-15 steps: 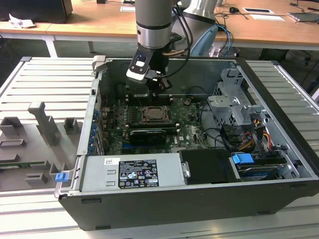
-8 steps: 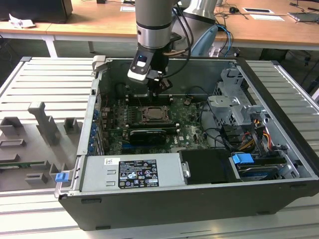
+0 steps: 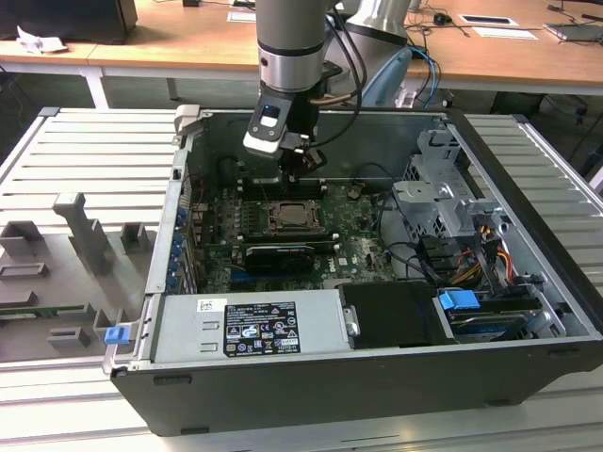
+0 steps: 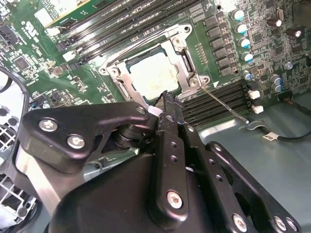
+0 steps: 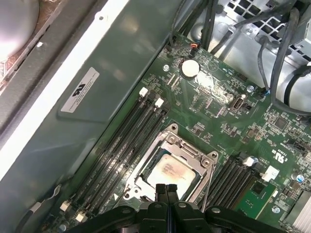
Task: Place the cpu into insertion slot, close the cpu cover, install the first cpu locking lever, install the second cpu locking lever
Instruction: 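Install the first cpu locking lever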
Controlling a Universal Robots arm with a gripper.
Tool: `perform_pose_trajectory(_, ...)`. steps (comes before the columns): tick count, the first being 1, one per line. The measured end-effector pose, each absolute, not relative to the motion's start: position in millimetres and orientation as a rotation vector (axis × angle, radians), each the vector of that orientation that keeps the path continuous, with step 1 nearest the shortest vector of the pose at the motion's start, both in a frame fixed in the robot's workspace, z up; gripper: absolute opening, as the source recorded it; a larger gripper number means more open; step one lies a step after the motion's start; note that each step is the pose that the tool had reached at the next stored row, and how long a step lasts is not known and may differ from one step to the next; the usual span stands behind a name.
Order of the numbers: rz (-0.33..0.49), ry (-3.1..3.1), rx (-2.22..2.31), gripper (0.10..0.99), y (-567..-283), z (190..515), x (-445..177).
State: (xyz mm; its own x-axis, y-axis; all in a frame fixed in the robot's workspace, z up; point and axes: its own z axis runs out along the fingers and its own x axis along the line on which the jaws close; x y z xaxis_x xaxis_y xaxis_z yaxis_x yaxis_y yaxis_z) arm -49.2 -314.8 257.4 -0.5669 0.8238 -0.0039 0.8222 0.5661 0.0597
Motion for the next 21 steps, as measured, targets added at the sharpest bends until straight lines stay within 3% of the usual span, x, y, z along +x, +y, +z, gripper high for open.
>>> perform_pose_trajectory(21,0.081,2.811,1.333,0.106,-314.8,257.4,-49.2)
